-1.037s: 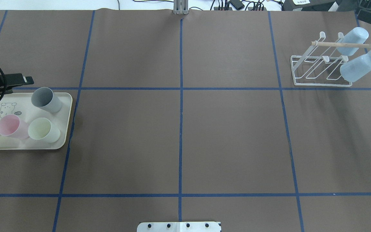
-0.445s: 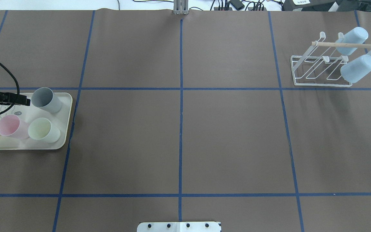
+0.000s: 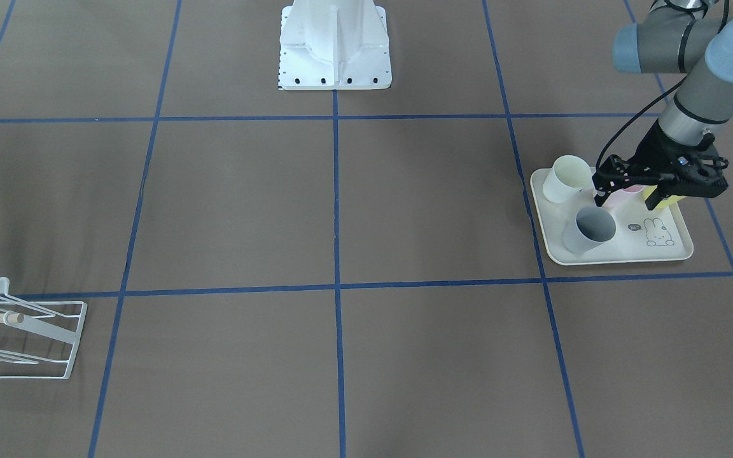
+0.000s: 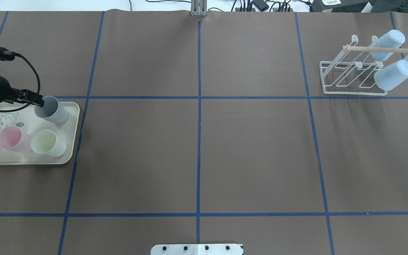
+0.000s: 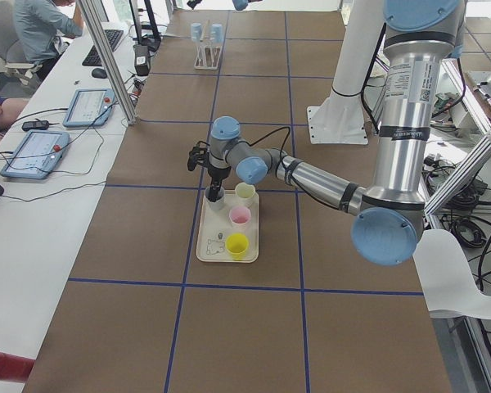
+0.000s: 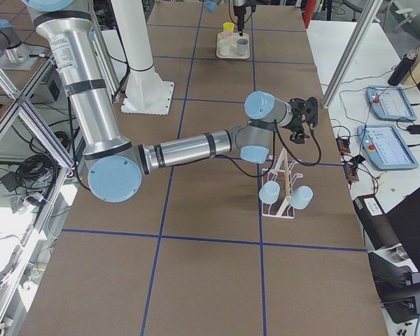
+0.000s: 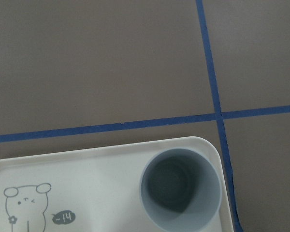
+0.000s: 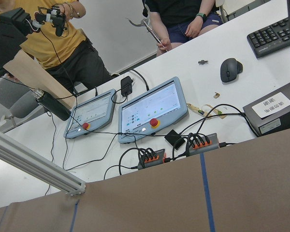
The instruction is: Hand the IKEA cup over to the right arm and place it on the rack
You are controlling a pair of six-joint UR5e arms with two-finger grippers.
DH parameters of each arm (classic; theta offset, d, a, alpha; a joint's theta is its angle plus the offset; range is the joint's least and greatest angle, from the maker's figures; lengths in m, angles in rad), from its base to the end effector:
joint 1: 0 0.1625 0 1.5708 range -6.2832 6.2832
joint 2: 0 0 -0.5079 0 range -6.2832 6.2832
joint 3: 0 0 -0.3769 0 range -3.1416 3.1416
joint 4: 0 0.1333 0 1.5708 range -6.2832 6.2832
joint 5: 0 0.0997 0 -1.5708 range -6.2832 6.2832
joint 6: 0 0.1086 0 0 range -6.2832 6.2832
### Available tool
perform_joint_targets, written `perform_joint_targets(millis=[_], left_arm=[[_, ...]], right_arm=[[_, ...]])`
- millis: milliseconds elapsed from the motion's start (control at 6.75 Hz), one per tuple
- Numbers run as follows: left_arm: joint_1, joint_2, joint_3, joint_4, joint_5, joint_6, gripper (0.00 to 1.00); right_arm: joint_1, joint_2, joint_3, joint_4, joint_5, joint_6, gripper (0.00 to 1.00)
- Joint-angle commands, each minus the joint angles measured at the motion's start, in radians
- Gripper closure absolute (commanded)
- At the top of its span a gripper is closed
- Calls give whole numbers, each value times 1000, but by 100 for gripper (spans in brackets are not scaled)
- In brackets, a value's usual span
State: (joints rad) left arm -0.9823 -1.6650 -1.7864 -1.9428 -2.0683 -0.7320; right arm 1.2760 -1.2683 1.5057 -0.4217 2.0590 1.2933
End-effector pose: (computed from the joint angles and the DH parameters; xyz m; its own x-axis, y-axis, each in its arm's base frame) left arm 0.2344 -0.4980 0.5645 0.7076 0.1173 -0.6968 0.0563 0.9736 0.2211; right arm -0.1043 -0.6269 0.4783 0.2460 -0.0225 0.9690 -0.6693 0.7192 0.1866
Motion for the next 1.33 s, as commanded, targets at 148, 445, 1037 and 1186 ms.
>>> perform_joint_targets(millis=[148, 445, 1037, 1186], left_arm=[[1, -44, 82, -2, -3, 16, 8], [2, -47, 91, -1, -4, 23, 13], [10, -74, 131, 1, -6, 16, 33], [17, -84, 136, 1, -13, 16, 34]], right_arm=[[-23, 23, -7, 1, 1, 26, 0], [-27, 21, -9, 4, 1, 26, 0], [-35, 20, -9, 6, 1, 26, 0], [-38, 21, -9, 6, 0, 26, 0]])
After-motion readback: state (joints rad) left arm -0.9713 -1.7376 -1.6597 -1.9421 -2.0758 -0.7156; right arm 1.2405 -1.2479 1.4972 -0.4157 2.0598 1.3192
